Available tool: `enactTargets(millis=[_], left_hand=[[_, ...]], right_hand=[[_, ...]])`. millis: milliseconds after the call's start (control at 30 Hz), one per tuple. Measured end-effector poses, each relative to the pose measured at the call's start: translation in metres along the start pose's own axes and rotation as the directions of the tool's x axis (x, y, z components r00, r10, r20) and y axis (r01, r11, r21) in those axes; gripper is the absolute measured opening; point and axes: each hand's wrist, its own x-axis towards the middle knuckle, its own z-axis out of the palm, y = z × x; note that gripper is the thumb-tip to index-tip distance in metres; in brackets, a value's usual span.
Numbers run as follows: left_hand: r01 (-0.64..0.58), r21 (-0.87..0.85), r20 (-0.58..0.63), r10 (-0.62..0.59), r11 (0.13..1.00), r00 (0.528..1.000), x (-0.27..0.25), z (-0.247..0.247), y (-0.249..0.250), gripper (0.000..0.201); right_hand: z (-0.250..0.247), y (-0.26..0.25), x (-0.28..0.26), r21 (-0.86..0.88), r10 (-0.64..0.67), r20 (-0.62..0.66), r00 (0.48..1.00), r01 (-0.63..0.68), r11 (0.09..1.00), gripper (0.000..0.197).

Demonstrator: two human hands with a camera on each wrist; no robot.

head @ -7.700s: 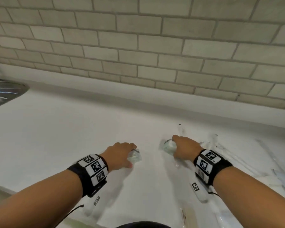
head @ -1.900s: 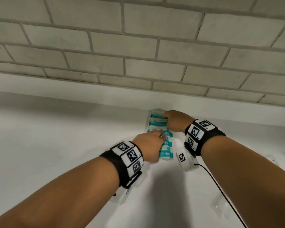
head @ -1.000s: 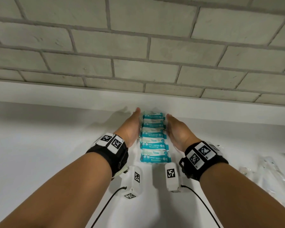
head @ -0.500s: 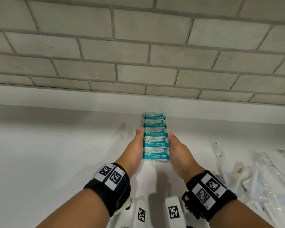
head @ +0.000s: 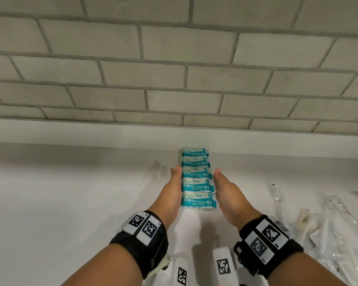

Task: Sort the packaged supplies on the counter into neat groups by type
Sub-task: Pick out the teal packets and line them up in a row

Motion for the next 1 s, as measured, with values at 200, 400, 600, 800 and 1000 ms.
enactTargets(millis=[200,400,600,800,1000], left_hand=[[-0.001,-0.002,0.013,0.001,1.0,1.0,0.009,-0.006,0.02,0.053],[0.007,0.067,0.027,-0.009,0.998,1.0,0.03,-0.005,0.031,0.066],[0.007,0.106,-0.024,-0.005,0.994,1.0,0.04,-0.003,0.039,0.067],[-0.146,0.655,0.131,0.078,0.742,0.988,0.019,-0.008,0.048,0.077],[-0.266,0.961,0.258,-0.103,-0.07,0.961,-0.001,-0.005,0.035,0.122]], right_hand=[[-0.011,-0.025,0.024,-0.018,0.015,-0.043,0.999,-0.015,1.0,0.069],[-0.012,-0.031,0.04,-0.068,-0.031,0.037,0.999,0.034,0.997,0.059],[-0.015,-0.038,0.067,-0.132,0.009,0.041,0.999,-0.004,0.991,0.05],[-0.022,-0.04,0.079,-0.211,0.05,0.124,0.991,-0.023,0.977,0.057],[-0.005,-0.057,0.076,-0.75,0.084,0.162,0.983,0.067,0.658,0.054]])
